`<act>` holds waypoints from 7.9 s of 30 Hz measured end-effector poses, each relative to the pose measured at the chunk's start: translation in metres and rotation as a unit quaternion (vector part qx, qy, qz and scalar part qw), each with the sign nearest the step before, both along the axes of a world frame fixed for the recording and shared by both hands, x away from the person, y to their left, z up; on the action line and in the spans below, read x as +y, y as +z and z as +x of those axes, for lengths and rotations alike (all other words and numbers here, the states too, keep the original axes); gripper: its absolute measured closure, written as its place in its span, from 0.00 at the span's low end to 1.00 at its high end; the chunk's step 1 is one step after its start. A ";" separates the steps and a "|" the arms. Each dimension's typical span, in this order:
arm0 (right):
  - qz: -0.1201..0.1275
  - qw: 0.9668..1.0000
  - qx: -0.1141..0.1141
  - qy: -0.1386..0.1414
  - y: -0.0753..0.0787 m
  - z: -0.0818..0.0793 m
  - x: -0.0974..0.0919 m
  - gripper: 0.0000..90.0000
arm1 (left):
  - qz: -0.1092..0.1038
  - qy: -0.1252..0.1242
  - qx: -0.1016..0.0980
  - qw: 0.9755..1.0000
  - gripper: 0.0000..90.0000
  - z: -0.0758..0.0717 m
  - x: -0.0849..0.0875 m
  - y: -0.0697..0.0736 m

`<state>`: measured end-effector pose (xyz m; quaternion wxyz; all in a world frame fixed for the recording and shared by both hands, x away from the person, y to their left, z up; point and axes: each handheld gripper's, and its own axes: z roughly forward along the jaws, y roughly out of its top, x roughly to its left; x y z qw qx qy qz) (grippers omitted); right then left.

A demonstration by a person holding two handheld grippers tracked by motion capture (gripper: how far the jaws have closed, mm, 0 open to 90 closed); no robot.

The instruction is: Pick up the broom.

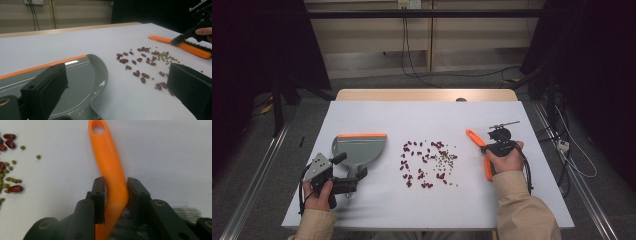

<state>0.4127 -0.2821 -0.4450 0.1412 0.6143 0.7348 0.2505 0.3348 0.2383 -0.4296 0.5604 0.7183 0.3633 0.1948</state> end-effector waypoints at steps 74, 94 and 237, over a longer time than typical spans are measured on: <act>0.146 0.947 -0.273 0.083 0.069 -0.064 -0.015 0.79 | -0.011 -0.013 -0.023 1.000 0.04 -0.005 -0.020 0.022; 0.174 0.927 -0.305 0.134 0.102 -0.042 0.040 0.79 | -0.035 -0.107 -0.027 0.993 0.05 0.007 -0.107 0.050; 0.037 0.996 -0.046 0.060 0.037 0.013 0.015 0.64 | -0.007 -0.020 -0.015 1.000 0.09 0.026 -0.091 0.039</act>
